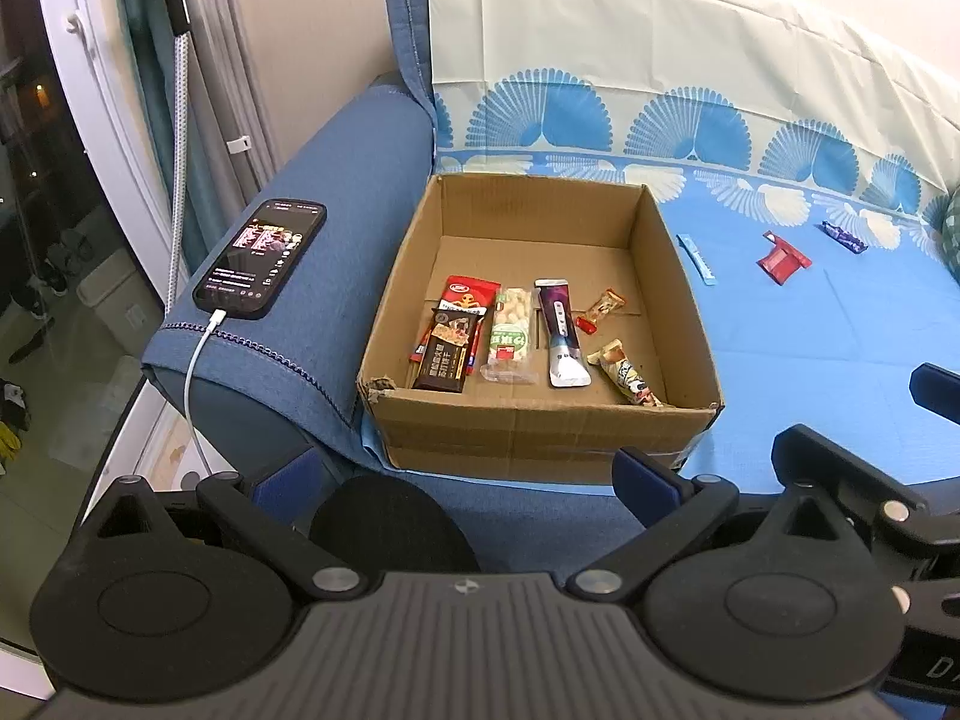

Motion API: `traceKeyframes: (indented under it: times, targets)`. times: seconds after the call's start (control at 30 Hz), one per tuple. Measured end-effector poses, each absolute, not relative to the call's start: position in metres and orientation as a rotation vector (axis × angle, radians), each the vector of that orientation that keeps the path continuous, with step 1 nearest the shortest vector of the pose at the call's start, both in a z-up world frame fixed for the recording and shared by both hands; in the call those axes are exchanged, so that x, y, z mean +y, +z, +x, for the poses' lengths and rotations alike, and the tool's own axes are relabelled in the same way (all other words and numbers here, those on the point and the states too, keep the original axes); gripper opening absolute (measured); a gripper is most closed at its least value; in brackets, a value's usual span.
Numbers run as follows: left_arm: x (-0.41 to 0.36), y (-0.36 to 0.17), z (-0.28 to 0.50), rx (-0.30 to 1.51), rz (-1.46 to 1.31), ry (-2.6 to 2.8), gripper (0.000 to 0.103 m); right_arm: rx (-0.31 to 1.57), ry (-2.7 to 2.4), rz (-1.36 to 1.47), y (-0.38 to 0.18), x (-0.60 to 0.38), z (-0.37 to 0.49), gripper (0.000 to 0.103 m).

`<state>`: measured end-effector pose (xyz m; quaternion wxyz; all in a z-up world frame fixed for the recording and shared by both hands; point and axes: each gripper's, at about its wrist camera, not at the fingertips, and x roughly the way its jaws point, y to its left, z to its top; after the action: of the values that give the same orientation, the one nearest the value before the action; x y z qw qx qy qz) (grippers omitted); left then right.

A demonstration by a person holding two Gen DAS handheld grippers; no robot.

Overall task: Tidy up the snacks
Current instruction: 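Withdraw both tools and move them toward the blue stick and red bag, then grasp the blue stick pack with the left tool while the right tool grasps the red bag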

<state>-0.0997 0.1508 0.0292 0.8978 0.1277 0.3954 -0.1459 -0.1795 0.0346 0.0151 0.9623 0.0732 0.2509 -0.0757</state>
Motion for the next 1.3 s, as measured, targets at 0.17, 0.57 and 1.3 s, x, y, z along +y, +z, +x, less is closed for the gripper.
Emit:
traceKeyframes:
  times: [0.17,0.57,1.3]
  targets:
    - [0.147,0.027,-0.095,0.833,0.271,-0.301,0.103,0.52,-0.154,0.156,0.012,0.032,-0.176,0.101]
    - [0.082,0.023,-0.069,0.849,0.361,-0.35,0.103,0.495,-0.246,0.266,-0.005,-0.02,-0.175,0.101]
    - [-0.247,-0.065,0.102,0.903,0.46,-0.477,0.103,0.486,-0.675,0.483,-0.089,-0.293,-0.102,0.101]
